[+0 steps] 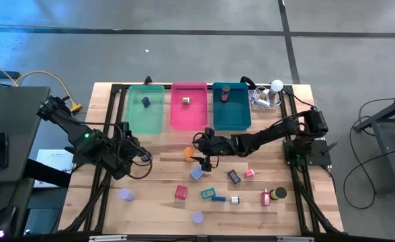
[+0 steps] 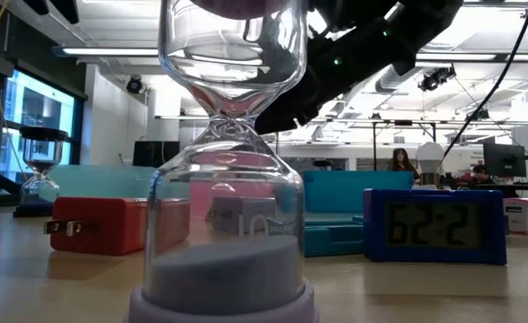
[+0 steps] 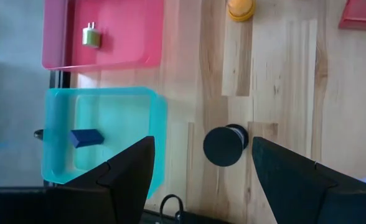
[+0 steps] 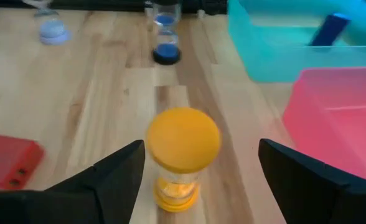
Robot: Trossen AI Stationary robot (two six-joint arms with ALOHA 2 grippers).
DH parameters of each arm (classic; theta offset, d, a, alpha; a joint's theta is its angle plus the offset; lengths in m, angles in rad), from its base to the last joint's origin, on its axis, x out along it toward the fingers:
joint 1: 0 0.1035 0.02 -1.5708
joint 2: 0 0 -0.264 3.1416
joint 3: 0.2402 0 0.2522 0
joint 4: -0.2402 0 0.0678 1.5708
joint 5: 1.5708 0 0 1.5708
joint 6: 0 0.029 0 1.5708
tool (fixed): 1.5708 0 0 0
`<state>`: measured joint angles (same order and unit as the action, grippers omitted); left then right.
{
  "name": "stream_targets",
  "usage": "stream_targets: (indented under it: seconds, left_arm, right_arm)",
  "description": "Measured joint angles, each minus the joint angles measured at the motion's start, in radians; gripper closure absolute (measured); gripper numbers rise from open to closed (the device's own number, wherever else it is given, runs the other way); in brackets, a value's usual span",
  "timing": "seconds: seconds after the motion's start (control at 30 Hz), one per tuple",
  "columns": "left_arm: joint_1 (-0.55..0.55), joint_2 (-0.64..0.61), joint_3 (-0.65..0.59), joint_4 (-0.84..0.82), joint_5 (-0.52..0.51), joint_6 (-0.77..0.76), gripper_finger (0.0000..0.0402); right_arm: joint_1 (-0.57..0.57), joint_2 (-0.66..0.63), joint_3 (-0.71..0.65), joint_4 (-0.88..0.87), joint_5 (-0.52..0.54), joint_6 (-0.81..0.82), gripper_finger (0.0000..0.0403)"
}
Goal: Pick & Place Office items
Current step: Put the yellow hourglass into the blue bin
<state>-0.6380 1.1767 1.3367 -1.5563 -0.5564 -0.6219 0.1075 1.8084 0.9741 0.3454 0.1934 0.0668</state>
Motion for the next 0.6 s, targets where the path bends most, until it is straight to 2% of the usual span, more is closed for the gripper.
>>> stream_targets:
  seconds: [0.13, 0.6]
  left_arm:
    - [0.000, 0.000, -0.013, 0.019, -0.008, 0.000, 0.0140]
    - [0.001, 0.000, -0.013, 0.035, -0.053, 0.023, 0.0140]
  right_arm:
    - [-0.009, 0.000, 0.000, -0.009, -0.040, 0.024, 0.0100]
    - [-0.010, 0.000, 0.000, -0.012, -0.040, 0.008, 0.0100]
